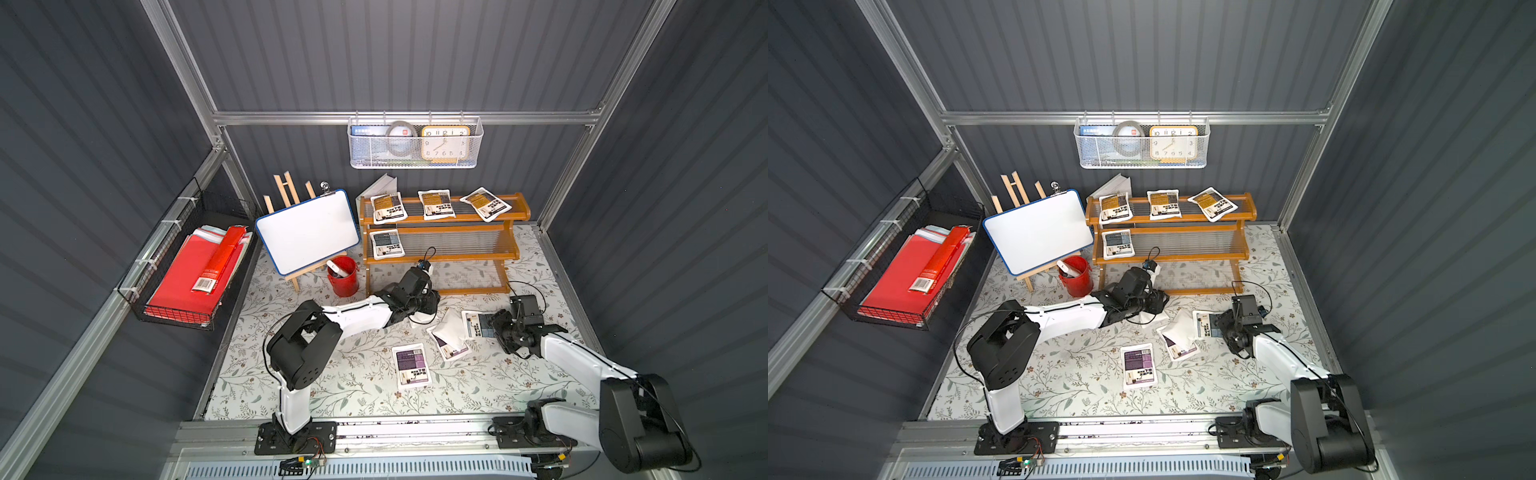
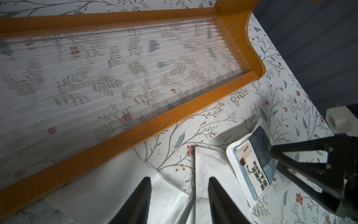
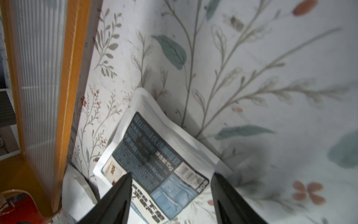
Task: Place the bagged coffee beans on the shelf by color
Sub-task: Pick up the bagged coffee beans at the center of the board.
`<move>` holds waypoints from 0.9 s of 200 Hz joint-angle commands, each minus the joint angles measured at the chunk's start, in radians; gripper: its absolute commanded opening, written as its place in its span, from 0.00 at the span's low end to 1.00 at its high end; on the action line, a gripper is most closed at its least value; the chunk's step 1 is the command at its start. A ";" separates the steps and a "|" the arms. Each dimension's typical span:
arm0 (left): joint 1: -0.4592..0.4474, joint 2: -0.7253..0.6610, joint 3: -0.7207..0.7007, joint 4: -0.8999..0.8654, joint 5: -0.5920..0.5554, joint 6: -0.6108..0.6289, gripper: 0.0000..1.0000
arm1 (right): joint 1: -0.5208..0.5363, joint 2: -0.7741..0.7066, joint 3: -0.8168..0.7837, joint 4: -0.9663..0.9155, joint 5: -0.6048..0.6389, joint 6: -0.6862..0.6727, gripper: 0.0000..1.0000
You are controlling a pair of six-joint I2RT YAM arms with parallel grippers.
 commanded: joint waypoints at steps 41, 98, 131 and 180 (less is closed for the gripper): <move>-0.004 -0.020 -0.019 0.000 0.071 0.041 0.52 | -0.023 0.245 0.244 0.060 -0.119 -0.206 0.70; -0.003 0.036 0.041 0.032 0.212 0.088 0.54 | -0.023 0.057 0.172 0.010 -0.132 -0.201 0.70; -0.001 0.119 0.132 0.029 0.274 0.110 0.56 | -0.021 -0.028 0.044 0.045 -0.256 -0.122 0.68; 0.013 0.226 0.216 0.027 0.320 0.122 0.56 | -0.020 -0.074 -0.074 0.169 -0.313 -0.043 0.66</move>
